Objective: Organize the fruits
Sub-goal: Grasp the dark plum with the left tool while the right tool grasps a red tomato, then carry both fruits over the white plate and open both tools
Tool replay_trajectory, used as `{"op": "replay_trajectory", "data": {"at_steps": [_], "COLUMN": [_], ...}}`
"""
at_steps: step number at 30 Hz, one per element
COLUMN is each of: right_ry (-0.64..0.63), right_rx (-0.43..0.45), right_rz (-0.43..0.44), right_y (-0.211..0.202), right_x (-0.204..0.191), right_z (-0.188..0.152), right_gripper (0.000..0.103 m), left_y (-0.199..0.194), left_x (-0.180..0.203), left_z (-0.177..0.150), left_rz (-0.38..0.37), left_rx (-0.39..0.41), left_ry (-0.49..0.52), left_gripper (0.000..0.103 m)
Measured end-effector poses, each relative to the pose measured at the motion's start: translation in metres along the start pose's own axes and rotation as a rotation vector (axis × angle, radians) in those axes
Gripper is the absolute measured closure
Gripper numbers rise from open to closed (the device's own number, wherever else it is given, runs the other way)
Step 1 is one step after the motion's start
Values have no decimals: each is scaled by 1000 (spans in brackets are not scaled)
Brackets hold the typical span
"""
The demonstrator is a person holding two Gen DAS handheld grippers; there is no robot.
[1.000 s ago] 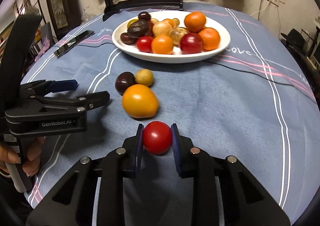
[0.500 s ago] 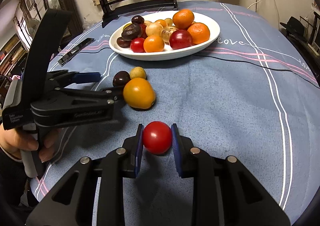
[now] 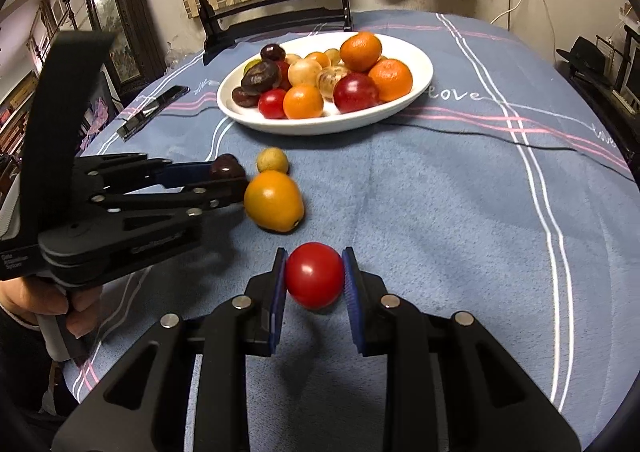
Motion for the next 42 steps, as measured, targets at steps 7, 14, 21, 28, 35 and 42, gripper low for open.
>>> {"op": "replay_trajectory", "data": {"at_steps": [7, 14, 21, 28, 35, 42], "right_ry": [-25, -61, -73, -17, 92, 127], "right_rx": [66, 146, 167, 143, 105, 91], "right_rz": [-17, -21, 6, 70, 102, 94], "right_y": [-17, -20, -1, 34, 62, 72], "right_x": [1, 0, 7, 22, 36, 42], "right_z": [25, 64, 101, 139, 152, 157], "right_gripper": [76, 76, 76, 76, 74, 74], "left_y": [-29, -31, -13, 25, 40, 46], "left_x": [-6, -9, -24, -35, -44, -51], "left_z": [22, 53, 85, 103, 117, 128], "left_rz": [-24, -5, 13, -5, 11, 16], "left_rx": [62, 96, 101, 46, 69, 90], "left_ry": [-27, -36, -93, -153, -173, -186], "left_gripper": [71, 71, 70, 70, 71, 70]}}
Point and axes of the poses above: each gripper's, at about its wrist camera, not at the fingertips, and y roughly the way its jaws point, x to its right, z to its top, the point moved 3 cm from there along y, roughly the way its jaws point, and after that the axes turned 4 degrees about z, right-handed, at the moved point
